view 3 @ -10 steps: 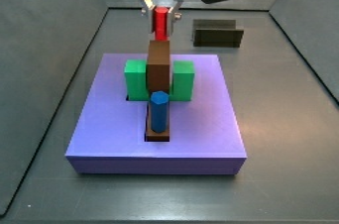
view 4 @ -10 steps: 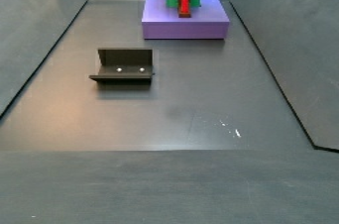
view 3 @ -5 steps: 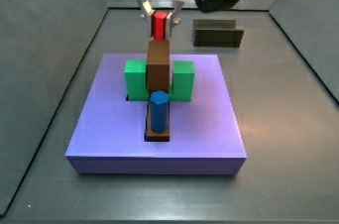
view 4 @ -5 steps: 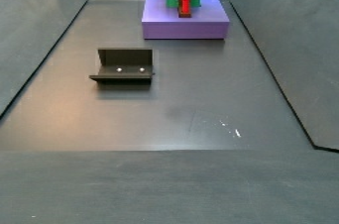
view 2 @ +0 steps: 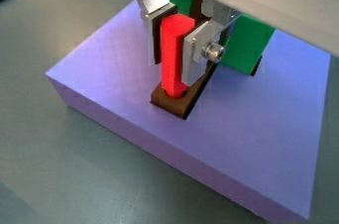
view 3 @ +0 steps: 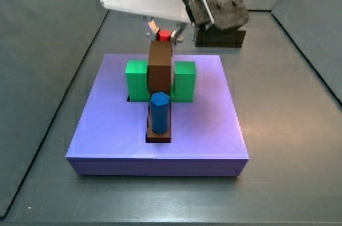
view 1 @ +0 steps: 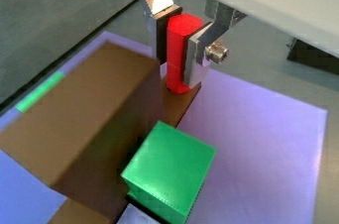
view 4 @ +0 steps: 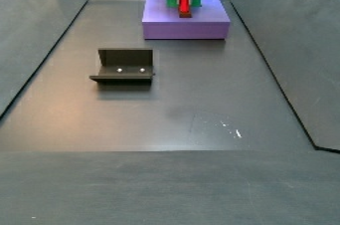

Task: Pick up the red object. Move up. Move to above the board. Insert the red object.
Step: Insert the red object.

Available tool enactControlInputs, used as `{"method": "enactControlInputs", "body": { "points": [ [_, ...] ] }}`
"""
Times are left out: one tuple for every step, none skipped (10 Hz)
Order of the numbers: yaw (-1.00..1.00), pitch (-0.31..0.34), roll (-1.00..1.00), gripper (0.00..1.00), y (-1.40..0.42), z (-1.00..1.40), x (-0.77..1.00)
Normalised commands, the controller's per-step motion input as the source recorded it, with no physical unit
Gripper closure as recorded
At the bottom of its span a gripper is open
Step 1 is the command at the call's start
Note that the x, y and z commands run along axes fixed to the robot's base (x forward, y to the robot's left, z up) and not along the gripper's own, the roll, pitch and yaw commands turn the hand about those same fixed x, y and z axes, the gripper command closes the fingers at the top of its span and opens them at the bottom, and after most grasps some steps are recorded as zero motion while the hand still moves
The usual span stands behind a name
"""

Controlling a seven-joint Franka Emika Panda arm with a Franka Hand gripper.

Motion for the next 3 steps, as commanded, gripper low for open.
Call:
{"method": "enactControlInputs", "body": {
  "points": [
    [0.00,-0.001,0.03,1.00,0.00,-0.37,0.00],
    [0.00,-0.004,0.00,1.00,0.00,-0.29,0.00],
    [0.00,0.000,0.00,1.00,0.00,0.00,0.00]
  ]
}}
